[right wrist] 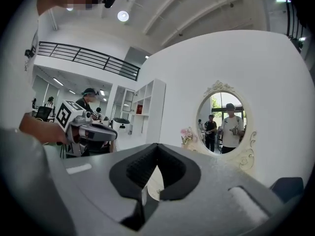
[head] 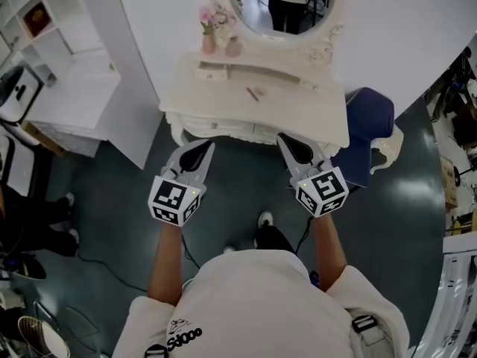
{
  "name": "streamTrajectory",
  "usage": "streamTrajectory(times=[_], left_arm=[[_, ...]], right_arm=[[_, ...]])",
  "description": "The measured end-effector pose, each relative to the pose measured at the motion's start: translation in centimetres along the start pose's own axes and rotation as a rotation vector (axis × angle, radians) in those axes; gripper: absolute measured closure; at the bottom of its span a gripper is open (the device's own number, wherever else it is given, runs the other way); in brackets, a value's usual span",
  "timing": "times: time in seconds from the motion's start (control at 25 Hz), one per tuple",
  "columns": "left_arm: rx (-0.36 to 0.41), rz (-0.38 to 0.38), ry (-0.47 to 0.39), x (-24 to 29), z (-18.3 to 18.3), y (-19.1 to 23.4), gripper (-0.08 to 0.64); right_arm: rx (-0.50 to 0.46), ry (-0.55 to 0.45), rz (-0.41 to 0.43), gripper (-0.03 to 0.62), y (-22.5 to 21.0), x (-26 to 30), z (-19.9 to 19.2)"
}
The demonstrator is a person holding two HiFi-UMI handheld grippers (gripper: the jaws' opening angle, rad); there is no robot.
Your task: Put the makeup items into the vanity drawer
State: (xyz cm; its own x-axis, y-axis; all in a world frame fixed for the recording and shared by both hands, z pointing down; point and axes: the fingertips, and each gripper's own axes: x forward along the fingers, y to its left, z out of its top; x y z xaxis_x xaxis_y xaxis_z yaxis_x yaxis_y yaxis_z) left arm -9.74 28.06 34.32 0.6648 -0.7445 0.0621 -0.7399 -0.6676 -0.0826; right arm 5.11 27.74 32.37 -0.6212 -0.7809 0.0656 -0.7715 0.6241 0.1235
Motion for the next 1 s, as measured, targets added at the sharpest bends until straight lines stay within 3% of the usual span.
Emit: streamTrajectory(times=[0.4,0.64,1.0], left_arm=[[-0.031,0.041,-0.001,4.5,-0.7,4.7,0.540],[-0.069,0.059,-0.009,11.0,0.1,8.4,0.540],[-0.105,0.073,0.013,22.2,0.9,12.0,0.541]], right_arm=[[-0.017,-0.015,0.068,0.591,-3.8,5.9,-0.9],[-0.042,-0.045,0.079,0.591,-10.1,10.9,-0.6],[-0.056,-0.008,0.123,0.591,-20.1,17.0,-1.6]])
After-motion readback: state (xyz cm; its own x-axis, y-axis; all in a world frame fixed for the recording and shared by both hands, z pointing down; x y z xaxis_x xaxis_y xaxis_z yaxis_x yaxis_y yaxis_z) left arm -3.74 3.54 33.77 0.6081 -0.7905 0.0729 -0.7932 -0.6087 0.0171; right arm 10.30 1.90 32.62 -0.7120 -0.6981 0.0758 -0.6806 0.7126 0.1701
